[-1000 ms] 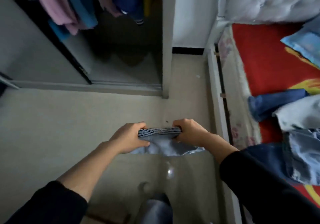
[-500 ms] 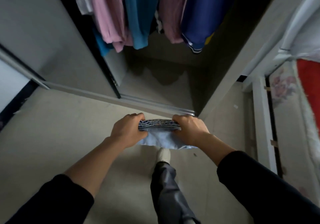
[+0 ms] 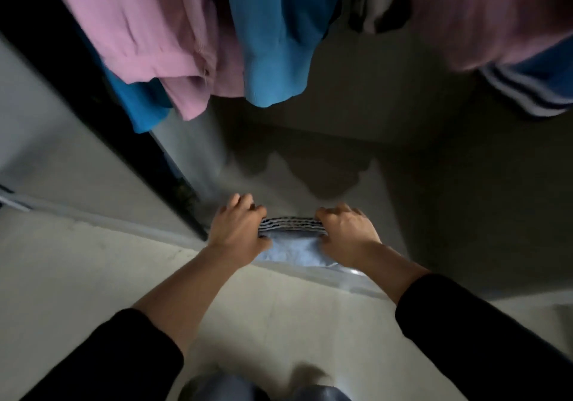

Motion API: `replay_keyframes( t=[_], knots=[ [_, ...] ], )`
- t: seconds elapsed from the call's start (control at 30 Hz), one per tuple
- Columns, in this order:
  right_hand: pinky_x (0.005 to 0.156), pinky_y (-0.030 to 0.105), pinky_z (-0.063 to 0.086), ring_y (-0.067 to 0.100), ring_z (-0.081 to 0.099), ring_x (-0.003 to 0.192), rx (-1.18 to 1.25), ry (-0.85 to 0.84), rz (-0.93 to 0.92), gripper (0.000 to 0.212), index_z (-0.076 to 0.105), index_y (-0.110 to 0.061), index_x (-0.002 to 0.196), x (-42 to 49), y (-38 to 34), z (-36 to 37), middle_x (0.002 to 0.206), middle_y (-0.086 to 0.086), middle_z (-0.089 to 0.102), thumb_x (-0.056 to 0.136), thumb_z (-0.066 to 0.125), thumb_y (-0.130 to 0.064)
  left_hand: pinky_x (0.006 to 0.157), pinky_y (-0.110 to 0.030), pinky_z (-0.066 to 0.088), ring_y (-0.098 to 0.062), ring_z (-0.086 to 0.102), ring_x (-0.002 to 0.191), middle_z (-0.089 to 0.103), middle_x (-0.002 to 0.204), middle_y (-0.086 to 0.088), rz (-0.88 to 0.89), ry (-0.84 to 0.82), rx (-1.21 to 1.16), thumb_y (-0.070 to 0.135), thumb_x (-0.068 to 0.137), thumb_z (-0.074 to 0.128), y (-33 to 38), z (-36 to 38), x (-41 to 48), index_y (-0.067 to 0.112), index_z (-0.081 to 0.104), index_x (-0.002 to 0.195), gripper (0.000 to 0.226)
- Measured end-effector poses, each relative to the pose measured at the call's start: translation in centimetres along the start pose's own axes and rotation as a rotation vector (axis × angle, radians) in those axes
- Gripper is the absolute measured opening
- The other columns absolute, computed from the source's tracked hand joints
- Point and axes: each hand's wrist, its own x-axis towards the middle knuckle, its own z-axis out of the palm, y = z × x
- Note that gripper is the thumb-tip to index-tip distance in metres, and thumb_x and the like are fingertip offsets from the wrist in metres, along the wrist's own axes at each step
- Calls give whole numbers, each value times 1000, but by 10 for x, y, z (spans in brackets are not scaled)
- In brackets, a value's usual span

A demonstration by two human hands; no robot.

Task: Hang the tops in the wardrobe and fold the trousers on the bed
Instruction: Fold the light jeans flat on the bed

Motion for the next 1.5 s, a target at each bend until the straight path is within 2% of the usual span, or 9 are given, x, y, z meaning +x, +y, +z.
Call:
replay_keyframes(
  t=[0.17,0.4,0.5,0.57,0.63,0.73,0.83,1.2,1.5],
  knots=[
    [95,33,34,21,34,129,-264,195,-86,34,52,-19,125,119,7,59,126,0,57,92,51,-25,75,-36,45,-35,57,103,52,114,-8,-64,70,-82,33,84,62,-46,60,103,20,53,111,31],
    [62,36,37,37,55,105,-279,382,-21,38,46,-14,132,214,1,150,135,13,40,94,45,-9,72,-43,46,-43,61,90,63,105,-17,-55,442,-204,17,86,58,-95,168,186,15,51,114,29],
    [39,31,44,35,65,66,-244,292,-91,28,67,-10,98,219,-8,212,108,19,59,78,48,-7,67,-43,49,-40,64,86,66,93,-18,-115,331,-226,17,89,54,-106,236,186,17,52,114,24],
    [28,26,36,30,61,46,-193,242,-110,25,70,-11,82,219,-7,249,91,17,64,57,75,-7,68,-44,52,-38,65,86,67,90,-17,-137,200,-243,19,91,52,-111,278,180,17,51,111,20],
    [39,32,43,32,67,63,-107,132,-61,51,67,-10,105,218,-7,270,106,19,61,56,81,-2,68,-44,51,-36,65,87,68,91,-17,-133,144,-225,17,93,49,-115,302,178,17,50,110,17],
    [65,36,40,36,61,103,19,173,21,47,39,-14,136,224,1,285,130,15,48,91,49,-4,68,-42,49,-38,63,87,62,102,-17,-74,239,-220,7,87,55,-114,306,185,14,57,111,25],
    [70,36,42,36,59,106,156,218,86,34,42,-13,129,233,5,284,127,12,52,96,47,-16,67,-42,52,-41,64,81,56,112,-18,24,242,-196,8,74,69,-105,308,192,16,61,117,45],
    [81,34,41,30,48,113,289,333,10,32,54,-10,115,296,10,290,121,10,51,87,57,-24,97,-36,41,-34,47,123,37,143,-13,-50,167,-275,27,89,61,-131,317,260,15,29,148,69],
    [99,34,34,26,34,131,174,194,-41,71,24,-24,151,360,14,280,142,6,42,89,55,-37,98,-32,37,-34,40,132,37,149,-16,-181,30,-260,43,95,46,-168,297,331,19,13,153,71]
  ],
)
